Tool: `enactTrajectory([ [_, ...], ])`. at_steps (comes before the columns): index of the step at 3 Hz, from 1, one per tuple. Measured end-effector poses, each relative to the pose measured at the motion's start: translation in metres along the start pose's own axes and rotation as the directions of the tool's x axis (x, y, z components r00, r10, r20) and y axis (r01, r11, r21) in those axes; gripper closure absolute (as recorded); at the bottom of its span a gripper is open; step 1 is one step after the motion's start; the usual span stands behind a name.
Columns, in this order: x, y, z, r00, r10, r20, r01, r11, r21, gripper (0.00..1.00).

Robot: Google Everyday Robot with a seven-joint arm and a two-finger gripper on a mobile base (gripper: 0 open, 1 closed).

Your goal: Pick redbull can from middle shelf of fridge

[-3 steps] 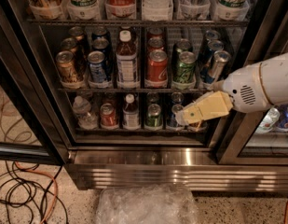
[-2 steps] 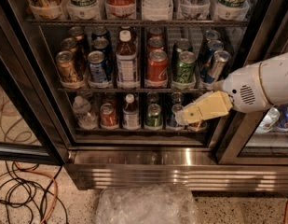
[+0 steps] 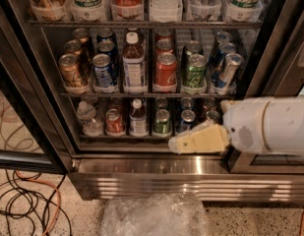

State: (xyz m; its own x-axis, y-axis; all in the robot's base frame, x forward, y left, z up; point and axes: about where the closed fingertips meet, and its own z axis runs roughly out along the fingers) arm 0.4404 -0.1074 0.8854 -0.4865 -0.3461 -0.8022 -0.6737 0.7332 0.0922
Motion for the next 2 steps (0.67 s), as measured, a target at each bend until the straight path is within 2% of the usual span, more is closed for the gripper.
enactTrajectory([
  [1, 0.021, 0.013, 0.012, 0.999, 0.016, 0.031, -0.017, 0.9997, 0.016, 0.0],
  [2, 0.023, 0.014, 0.022, 0.997, 0.034, 0.063, -0.037, 0.9975, 0.059, 0.0],
])
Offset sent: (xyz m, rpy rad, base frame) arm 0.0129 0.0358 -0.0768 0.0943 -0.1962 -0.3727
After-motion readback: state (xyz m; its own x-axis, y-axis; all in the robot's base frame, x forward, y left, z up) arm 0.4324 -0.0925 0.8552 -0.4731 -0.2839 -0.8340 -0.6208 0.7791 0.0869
